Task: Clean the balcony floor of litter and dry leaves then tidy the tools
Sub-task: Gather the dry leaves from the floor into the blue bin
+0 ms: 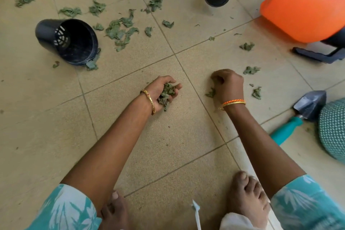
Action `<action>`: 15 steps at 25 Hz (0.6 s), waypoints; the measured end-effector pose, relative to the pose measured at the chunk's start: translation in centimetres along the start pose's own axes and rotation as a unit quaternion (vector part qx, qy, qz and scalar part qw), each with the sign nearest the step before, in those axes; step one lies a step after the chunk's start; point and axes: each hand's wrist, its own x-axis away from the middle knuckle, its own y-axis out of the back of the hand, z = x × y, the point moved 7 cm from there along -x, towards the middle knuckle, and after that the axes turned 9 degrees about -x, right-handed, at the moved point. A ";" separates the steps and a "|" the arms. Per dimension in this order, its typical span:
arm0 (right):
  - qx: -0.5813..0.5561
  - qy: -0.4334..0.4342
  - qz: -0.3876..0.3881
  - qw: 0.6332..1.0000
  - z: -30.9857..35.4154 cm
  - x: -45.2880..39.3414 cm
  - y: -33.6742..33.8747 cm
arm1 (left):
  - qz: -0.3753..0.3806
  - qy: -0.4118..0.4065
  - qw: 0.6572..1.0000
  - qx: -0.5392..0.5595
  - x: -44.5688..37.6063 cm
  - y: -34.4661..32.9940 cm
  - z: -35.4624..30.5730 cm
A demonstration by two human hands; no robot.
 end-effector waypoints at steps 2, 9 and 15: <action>-0.107 -0.050 -0.019 0.993 1.0 -0.4 0.1 | 0.006 0.008 1.000 -0.003 -0.1 -0.7 0.2; -0.183 -0.009 0.076 0.980 6.5 2.0 -2.6 | -0.025 -0.050 0.998 -0.001 -1.9 -4.2 0.4; -0.139 -0.043 0.015 0.989 0.6 -2.3 1.6 | -0.096 -0.048 0.993 -0.041 -2.5 -3.8 0.4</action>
